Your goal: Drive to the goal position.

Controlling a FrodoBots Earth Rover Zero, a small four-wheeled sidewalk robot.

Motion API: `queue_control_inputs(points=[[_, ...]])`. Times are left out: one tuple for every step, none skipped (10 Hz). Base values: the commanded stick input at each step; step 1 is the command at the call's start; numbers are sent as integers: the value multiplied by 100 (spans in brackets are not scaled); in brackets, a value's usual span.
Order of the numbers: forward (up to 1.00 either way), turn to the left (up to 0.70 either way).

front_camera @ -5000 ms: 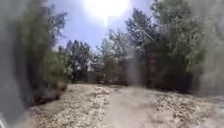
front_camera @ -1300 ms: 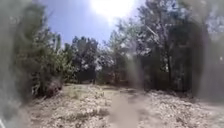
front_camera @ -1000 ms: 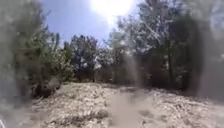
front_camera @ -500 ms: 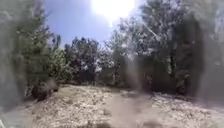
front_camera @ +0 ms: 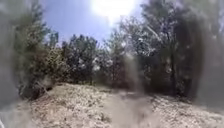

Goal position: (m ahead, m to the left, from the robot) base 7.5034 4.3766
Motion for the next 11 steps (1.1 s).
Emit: queue_control_inputs(points=[[44,2],[44,2],[44,2],[44,2],[44,2],[44,2],[44,2],[44,2],[44,2],[44,2],[44,2]])
